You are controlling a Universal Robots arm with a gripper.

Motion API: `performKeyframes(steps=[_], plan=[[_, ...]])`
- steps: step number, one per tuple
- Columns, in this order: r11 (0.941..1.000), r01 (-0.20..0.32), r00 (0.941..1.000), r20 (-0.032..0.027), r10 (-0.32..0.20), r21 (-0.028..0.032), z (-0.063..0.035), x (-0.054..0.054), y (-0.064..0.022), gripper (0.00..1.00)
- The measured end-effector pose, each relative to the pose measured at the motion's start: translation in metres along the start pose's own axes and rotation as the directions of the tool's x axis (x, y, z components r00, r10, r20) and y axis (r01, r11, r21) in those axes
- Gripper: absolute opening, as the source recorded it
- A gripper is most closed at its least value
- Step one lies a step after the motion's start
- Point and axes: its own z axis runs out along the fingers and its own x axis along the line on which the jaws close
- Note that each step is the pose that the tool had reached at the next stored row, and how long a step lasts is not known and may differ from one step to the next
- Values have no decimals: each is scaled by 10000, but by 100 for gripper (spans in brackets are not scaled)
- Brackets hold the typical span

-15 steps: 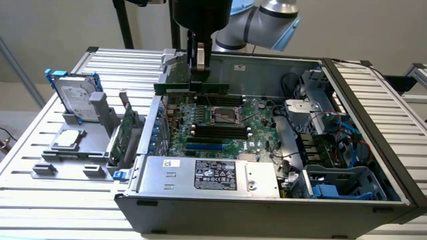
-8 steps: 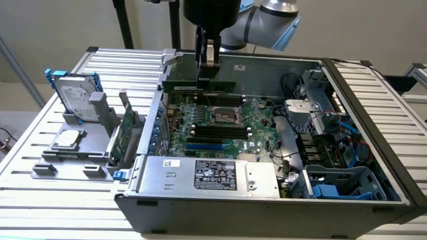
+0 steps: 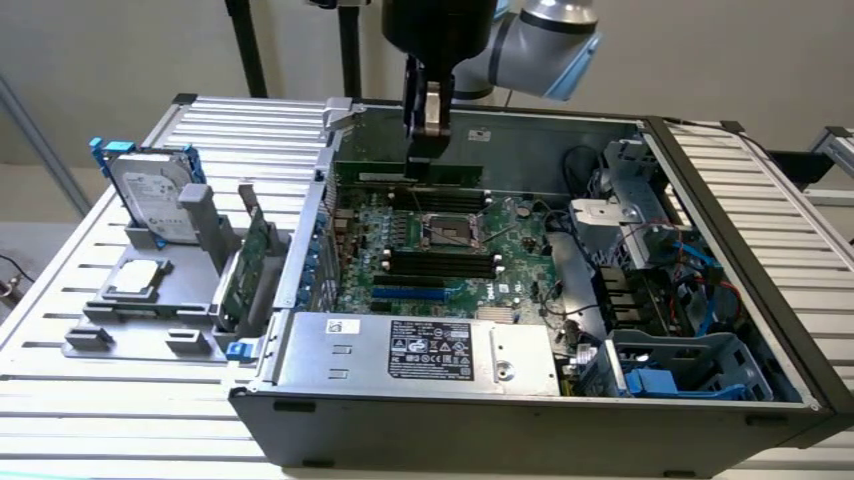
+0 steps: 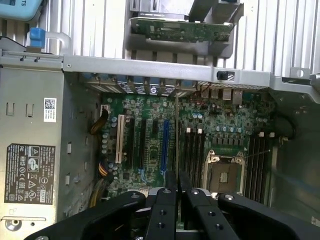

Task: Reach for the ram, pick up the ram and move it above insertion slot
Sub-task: 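Pick up the ram and move it above insertion slot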

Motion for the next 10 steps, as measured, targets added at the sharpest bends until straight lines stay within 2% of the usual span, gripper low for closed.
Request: performKeyframes(steps=[10], plan=[[9998, -218, 9997, 69, 218, 15, 49, 12, -225, 13]])
